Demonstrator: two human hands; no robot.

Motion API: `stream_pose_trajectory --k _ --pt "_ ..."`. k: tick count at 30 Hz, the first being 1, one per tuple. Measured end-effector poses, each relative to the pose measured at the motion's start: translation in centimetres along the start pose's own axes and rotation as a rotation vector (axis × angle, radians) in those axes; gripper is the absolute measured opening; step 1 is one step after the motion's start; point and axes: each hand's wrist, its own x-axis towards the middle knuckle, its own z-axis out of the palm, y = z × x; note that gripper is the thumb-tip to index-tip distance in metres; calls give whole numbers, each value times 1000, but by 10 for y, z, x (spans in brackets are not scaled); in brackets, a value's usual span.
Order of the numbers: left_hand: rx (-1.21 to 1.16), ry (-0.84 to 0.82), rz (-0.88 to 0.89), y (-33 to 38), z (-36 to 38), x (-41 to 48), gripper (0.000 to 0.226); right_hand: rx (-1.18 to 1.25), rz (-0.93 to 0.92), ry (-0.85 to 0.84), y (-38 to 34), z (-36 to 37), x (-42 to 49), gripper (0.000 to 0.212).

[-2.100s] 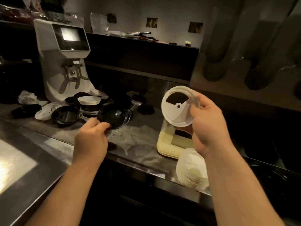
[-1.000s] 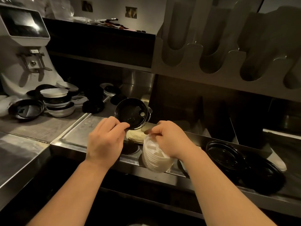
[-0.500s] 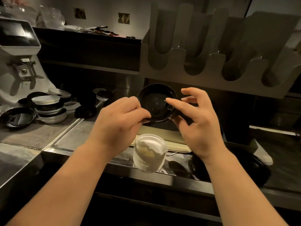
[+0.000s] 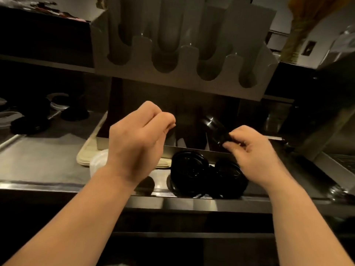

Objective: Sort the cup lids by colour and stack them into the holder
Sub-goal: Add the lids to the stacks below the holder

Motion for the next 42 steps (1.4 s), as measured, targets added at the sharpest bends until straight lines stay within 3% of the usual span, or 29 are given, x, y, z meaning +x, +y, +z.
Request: stream_pose_trajectory --k 3,6,12,17,20,31,35,42 --pt "54 26 -68 9 15 -7 14 -119 15 -140 1 0 -9 17" --pt "97 70 -138 12 24 -13 15 -231 -22 -253 -6 9 -14 13" --pt "95 44 -162 15 31 -15 13 -538 -141 -443 -19 16 -10 27" --pt "87 20 -146 15 31 -20 14 -560 -82 -526 -19 18 -11 29" --pt "76 4 -128 16 30 -23 13 -519 -25 -579 -14 16 -12 41" --pt "-68 179 -188 25 31 -23 9 -297 1 -340 -13 43 -30 24" --pt "-102 207 -239 22 32 -25 6 -344 -40 -413 -13 42 -35 56" --pt "-99 269 -280 14 29 -21 8 -323 -54 -396 -26 45 -26 79"
